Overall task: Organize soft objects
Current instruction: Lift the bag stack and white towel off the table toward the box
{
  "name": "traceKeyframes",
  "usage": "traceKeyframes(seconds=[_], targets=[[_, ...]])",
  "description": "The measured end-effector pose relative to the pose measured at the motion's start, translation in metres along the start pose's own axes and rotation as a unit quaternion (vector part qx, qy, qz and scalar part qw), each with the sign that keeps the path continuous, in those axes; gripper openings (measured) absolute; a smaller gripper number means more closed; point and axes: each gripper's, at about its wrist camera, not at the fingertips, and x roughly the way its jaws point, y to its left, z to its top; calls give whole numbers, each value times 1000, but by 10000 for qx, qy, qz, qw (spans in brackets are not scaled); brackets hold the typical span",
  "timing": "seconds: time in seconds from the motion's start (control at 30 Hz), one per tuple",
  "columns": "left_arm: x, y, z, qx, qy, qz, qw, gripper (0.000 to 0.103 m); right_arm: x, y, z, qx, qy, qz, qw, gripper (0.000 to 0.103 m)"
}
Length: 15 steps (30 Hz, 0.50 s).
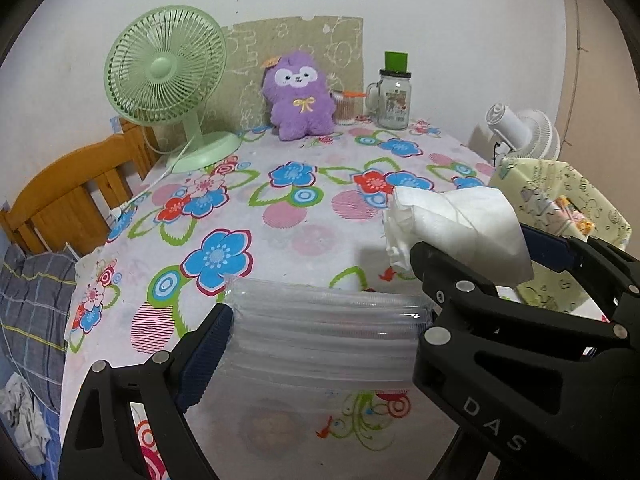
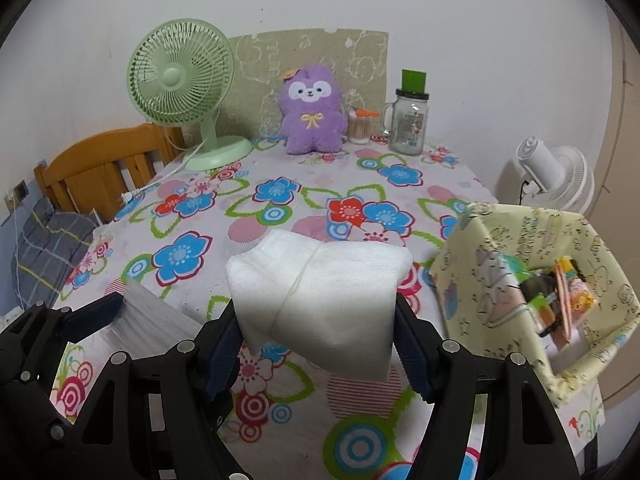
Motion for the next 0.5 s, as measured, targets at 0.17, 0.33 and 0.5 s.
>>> traceKeyframes(seconds=[0.17,0.33,0.5], targets=[[-13,-7,0,11,-121,31,9999,92,-15,-6,-2,67,-75,14,9999,72],[-26,-13,0,40,-242,19,9997,92,-30,-10,-2,57,-220,-24,9997,72],[-38,-18,2,44,-364,29,9993,92,-45,-14,-1,88,-352,-9,9993,72]])
